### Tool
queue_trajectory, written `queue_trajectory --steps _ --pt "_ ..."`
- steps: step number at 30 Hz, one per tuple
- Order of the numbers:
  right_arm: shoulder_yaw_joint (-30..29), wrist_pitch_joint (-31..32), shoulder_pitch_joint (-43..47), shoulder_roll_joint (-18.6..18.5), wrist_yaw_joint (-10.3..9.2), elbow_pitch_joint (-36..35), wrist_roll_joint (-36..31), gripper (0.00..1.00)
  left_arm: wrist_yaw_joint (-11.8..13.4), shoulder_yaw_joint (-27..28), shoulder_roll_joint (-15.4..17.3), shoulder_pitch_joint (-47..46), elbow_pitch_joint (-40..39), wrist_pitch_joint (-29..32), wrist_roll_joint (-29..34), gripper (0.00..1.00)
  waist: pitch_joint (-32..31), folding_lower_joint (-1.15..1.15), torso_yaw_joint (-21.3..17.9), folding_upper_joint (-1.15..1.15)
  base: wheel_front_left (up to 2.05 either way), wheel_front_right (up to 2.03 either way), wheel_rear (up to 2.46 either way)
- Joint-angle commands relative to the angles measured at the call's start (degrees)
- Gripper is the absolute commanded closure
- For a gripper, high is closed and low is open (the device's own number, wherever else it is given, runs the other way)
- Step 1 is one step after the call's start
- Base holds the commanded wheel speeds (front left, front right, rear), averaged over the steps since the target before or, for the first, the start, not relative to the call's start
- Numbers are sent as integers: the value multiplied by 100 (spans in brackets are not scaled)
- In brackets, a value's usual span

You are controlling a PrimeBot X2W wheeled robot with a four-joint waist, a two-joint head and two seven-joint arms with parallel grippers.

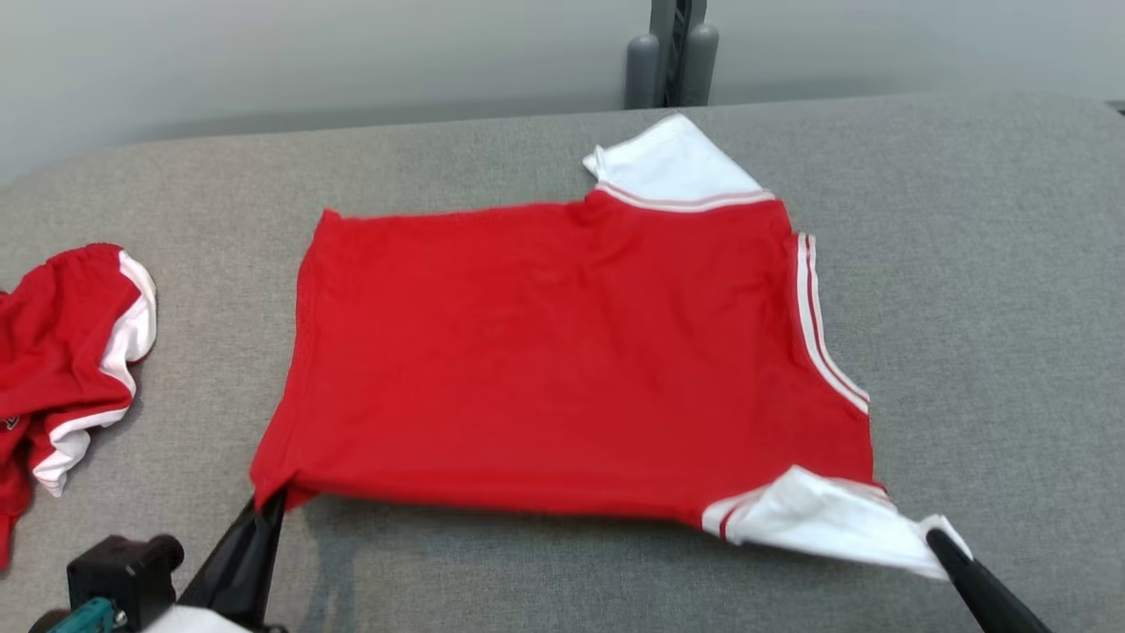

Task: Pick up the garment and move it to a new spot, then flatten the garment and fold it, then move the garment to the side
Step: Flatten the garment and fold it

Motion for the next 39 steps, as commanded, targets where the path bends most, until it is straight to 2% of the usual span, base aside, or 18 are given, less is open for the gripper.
queue_trajectory --steps 1,7,11,15,21,27,30,33,39 --pt "-89 100 231 -104 0 -127 17 100 143 30 160 218 -274 234 64 100 -98 0 20 0 0 0 0" --pt "-491 311 680 -275 0 -338 -131 100 438 110 450 614 -875 721 123 100 -179 0 26 0 0 0 0" --pt "-731 455 730 -255 0 -431 -266 100 441 135 522 640 -953 845 49 100 -168 0 21 0 0 0 0" --pt "-998 792 503 -109 0 -489 -629 100 326 103 575 439 -926 988 -58 100 -95 0 -10 0 0 0 0" --pt "-1207 1595 -443 317 0 -337 -1396 100 -22 7 681 -95 -584 1162 -182 100 232 0 -86 0 0 0 0" --pt "-1018 2443 -1872 947 1 112 -2063 100 -268 -37 647 -718 -109 1293 -330 100 800 0 -107 0 0 0 0" --pt "-841 2729 -2503 1074 0 403 -2343 100 -331 -61 594 -934 136 1305 -389 100 1056 0 -59 0 0 0 0" --pt "-658 2885 -2961 1140 0 756 -2563 100 -428 -118 530 -1085 361 1274 -426 100 1221 0 -9 0 0 0 0" --pt "-400 2775 -3384 1158 0 1378 -2799 100 -597 -224 387 -1283 793 1149 -496 100 1352 0 94 0 0 0 0"
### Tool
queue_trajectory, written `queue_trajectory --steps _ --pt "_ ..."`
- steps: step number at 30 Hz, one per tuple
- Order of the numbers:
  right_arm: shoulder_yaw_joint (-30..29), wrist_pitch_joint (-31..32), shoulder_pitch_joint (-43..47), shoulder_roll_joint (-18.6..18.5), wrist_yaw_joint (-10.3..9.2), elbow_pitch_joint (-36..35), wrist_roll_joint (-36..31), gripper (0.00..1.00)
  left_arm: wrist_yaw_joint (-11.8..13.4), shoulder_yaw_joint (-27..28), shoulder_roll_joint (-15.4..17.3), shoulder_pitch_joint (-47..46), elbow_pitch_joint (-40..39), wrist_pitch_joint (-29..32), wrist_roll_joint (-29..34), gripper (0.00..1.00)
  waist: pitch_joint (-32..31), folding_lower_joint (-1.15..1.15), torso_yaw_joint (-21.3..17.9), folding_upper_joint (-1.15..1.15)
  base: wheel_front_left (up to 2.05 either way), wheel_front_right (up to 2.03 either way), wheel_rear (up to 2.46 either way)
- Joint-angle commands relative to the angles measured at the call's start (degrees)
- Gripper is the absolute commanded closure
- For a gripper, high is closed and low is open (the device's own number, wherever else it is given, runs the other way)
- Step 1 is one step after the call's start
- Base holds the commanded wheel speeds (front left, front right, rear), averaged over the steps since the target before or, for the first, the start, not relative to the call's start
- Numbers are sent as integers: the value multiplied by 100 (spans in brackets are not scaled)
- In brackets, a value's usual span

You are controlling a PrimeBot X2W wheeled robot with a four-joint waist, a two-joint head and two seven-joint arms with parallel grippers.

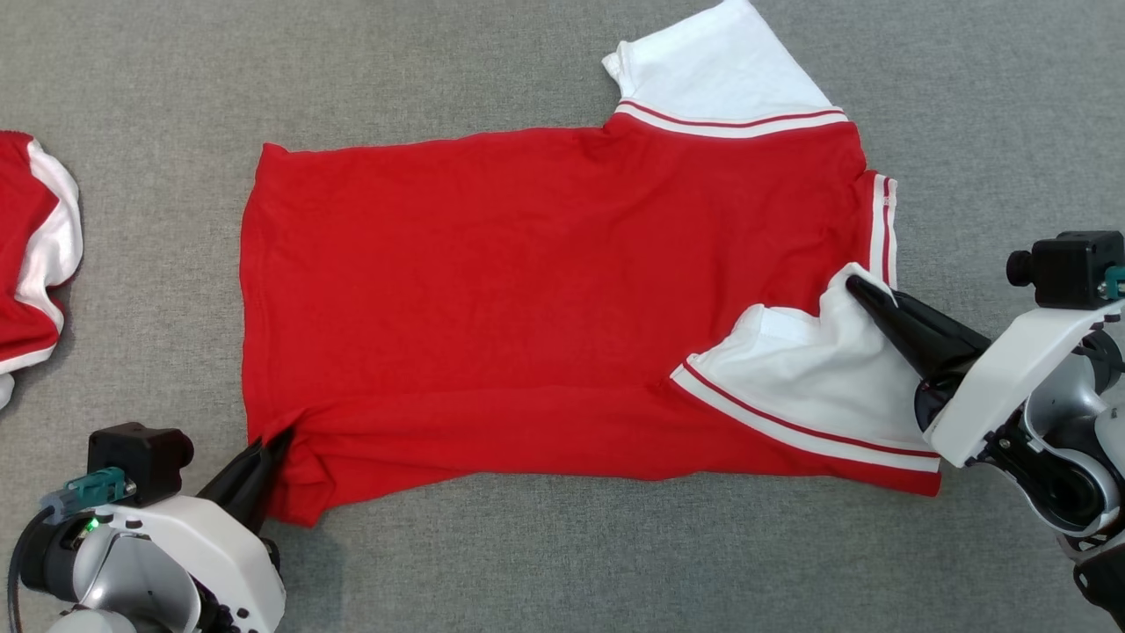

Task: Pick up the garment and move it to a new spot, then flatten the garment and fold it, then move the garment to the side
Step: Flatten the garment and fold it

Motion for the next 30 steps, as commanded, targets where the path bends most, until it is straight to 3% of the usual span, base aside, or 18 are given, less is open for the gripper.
queue_trajectory --steps 1,3,4,5,6,7,15,19,25,30 --pt "25 -117 -85 10 0 100 -10 100 -49 0 -22 -130 104 -40 -40 100 22 0 37 0 0 0 0" --pt "74 -265 -126 19 0 255 -28 100 -49 12 -73 -191 224 -143 -31 94 18 0 50 0 0 0 0" --pt "74 -393 -136 69 0 291 33 100 -31 19 -101 -210 288 -197 -15 55 0 0 53 0 0 0 0" --pt "80 -509 -131 94 0 342 45 82 -2 31 -163 -233 338 -271 -12 0 -27 0 59 0 0 0 0" --pt "85 -642 -110 79 0 406 -5 16 11 51 -228 -263 365 -365 -18 0 -63 0 61 0 0 0 0" --pt "55 -807 -72 89 0 457 -45 0 13 65 -291 -285 386 -457 -33 0 -100 0 61 0 0 0 0" --pt "-472 -2061 465 305 0 610 -565 0 200 418 -890 -142 344 -1497 -171 0 -508 0 -37 0 0 0 0" --pt "-1011 -2566 803 548 0 560 -1366 0 429 545 -1069 -153 345 -2112 109 0 -676 0 -76 0 0 0 0" --pt "-1765 -2631 1551 1117 0 256 -2595 0 684 449 -1144 -89 581 -2674 617 0 -871 0 -44 0 0 0 0" --pt "-2170 -2364 2211 1604 0 -204 -3147 0 767 291 -1130 40 795 -2711 817 0 -964 0 1 0 0 0 0"
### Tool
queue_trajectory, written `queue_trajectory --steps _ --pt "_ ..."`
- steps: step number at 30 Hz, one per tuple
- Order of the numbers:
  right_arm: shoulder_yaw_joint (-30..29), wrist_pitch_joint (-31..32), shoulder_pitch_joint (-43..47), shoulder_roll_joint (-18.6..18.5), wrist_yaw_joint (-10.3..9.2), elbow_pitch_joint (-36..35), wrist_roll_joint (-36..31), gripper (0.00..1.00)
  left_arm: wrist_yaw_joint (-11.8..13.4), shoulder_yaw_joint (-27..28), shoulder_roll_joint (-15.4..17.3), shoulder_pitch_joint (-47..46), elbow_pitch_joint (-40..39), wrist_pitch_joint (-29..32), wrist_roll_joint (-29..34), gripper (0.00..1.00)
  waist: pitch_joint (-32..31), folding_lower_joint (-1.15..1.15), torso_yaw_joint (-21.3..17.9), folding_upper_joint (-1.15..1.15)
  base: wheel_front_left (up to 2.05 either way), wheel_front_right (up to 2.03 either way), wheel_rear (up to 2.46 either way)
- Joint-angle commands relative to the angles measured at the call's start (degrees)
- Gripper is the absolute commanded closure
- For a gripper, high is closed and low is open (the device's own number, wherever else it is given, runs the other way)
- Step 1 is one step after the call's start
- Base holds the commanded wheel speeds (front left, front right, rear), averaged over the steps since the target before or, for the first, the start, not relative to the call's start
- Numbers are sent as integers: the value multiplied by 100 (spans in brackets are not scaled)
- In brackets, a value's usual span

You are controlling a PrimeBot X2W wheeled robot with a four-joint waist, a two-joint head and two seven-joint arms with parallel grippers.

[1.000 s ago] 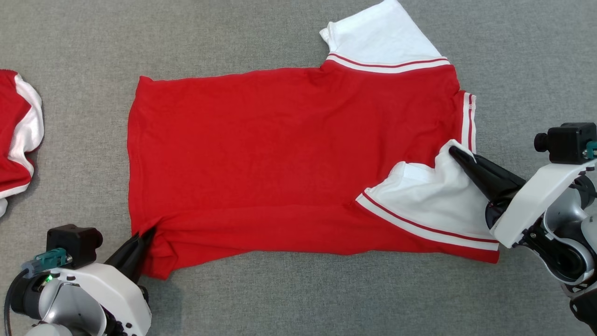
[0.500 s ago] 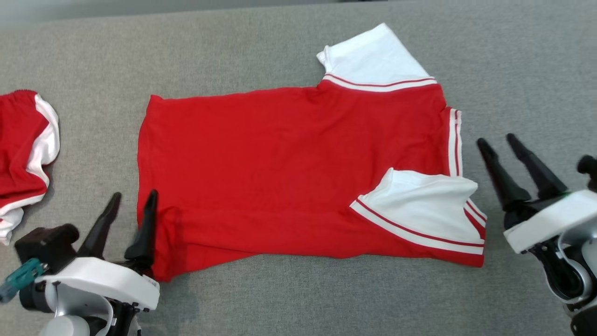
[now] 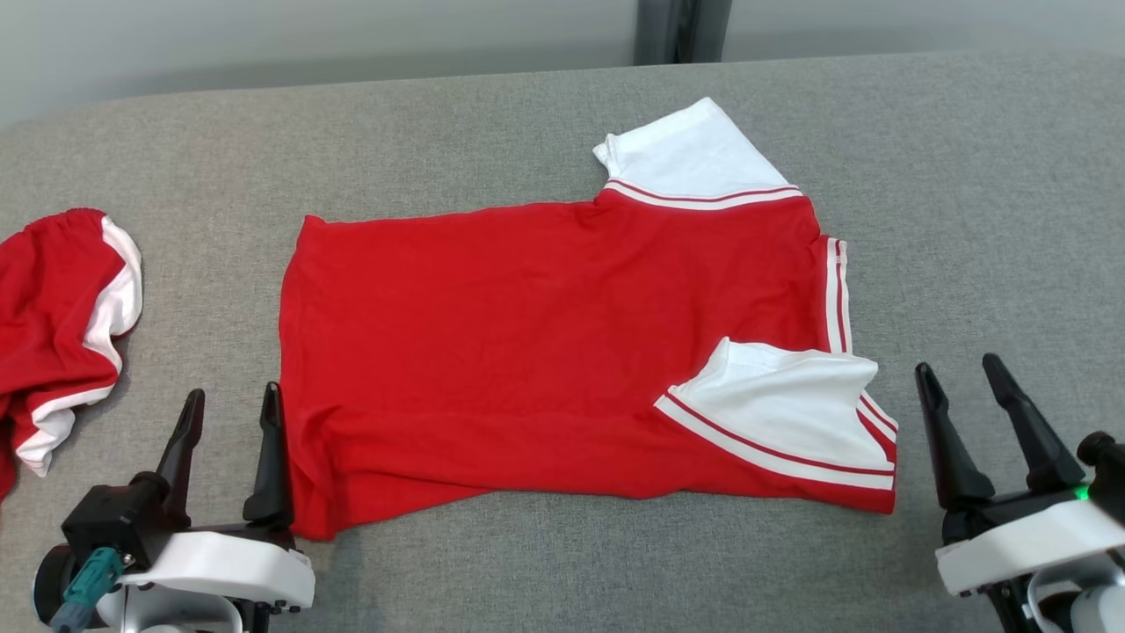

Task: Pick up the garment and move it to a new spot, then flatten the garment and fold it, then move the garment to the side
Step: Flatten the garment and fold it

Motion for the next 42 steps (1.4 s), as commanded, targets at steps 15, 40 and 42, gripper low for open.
queue_trajectory --steps 15,40,42 --pt "-270 659 704 559 0 -337 -280 0 -192 -409 -58 98 543 263 -43 0 118 0 103 0 0 0 0" --pt "-124 1107 279 364 0 587 473 100 -1022 -598 116 -173 1644 858 -672 100 451 0 232 0 0 0 0" --pt "-186 1145 368 318 0 469 546 100 -1063 -559 262 -130 1464 909 -691 100 437 0 250 0 0 0 0"
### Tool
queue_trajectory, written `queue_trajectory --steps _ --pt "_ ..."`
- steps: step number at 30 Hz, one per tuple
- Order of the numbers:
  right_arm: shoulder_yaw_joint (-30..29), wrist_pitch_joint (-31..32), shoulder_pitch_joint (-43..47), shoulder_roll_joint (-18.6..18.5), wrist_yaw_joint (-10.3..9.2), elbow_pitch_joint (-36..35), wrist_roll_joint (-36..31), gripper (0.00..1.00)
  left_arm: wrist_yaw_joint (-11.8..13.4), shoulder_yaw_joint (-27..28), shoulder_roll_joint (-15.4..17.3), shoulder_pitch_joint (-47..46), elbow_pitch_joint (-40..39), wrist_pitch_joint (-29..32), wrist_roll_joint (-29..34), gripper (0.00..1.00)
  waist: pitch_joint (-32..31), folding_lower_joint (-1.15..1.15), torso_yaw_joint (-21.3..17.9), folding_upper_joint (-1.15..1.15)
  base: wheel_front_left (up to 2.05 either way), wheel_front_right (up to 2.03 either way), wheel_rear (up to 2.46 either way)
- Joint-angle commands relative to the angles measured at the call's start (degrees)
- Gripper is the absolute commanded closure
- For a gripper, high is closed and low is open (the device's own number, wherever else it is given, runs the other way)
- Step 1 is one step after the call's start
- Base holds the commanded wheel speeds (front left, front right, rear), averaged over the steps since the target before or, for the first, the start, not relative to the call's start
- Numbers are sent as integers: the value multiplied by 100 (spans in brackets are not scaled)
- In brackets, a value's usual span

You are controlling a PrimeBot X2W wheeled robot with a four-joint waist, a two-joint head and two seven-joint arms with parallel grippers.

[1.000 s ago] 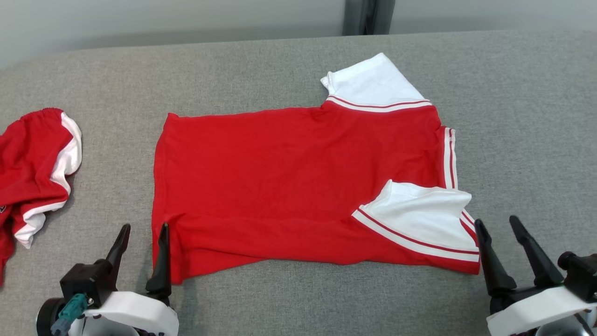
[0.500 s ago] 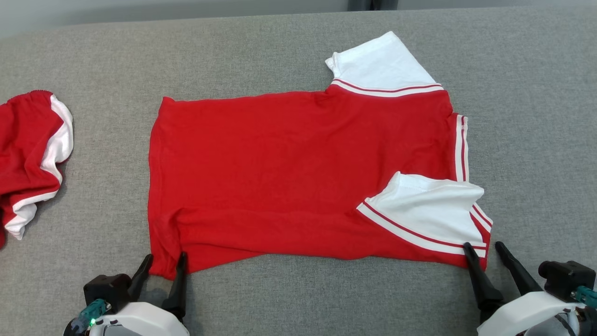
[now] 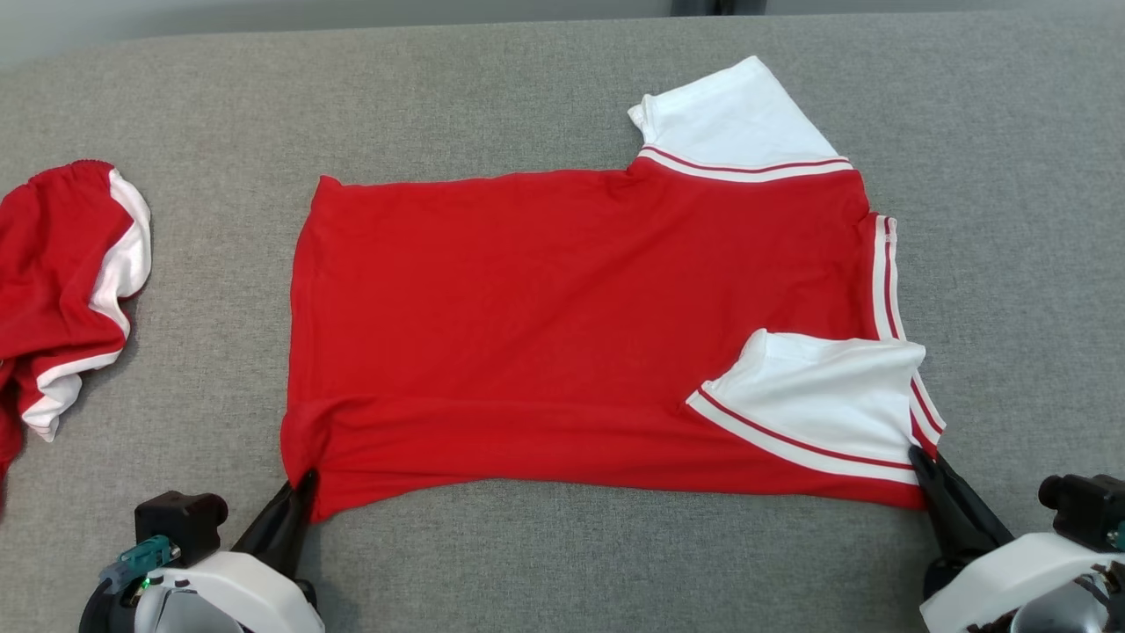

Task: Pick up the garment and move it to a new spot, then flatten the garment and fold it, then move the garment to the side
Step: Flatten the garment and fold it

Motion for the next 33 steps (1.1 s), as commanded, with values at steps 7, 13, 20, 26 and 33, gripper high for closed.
queue_trajectory --steps 7,13,20,26,33 --pt "-348 262 693 73 -2 -582 169 100 -7 -60 592 457 -722 690 -88 100 -120 0 -12 0 0 0 0" --pt "-617 469 1223 366 -2 -929 168 100 184 2 865 776 -1359 1035 -128 100 -177 0 -132 0 0 0 0" --pt "-589 529 1341 509 -2 -954 94 100 335 -46 990 1035 -1702 1427 -254 100 -220 0 -272 0 0 0 0" --pt "-430 491 1112 261 -1 -947 -38 0 480 -82 1083 1114 -1943 1660 -219 0 -250 0 -253 0 0 0 0" --pt "-591 101 760 27 -1 -1497 -350 0 678 178 1072 1113 -2429 1437 -236 0 -302 0 -184 0 0 0 0"
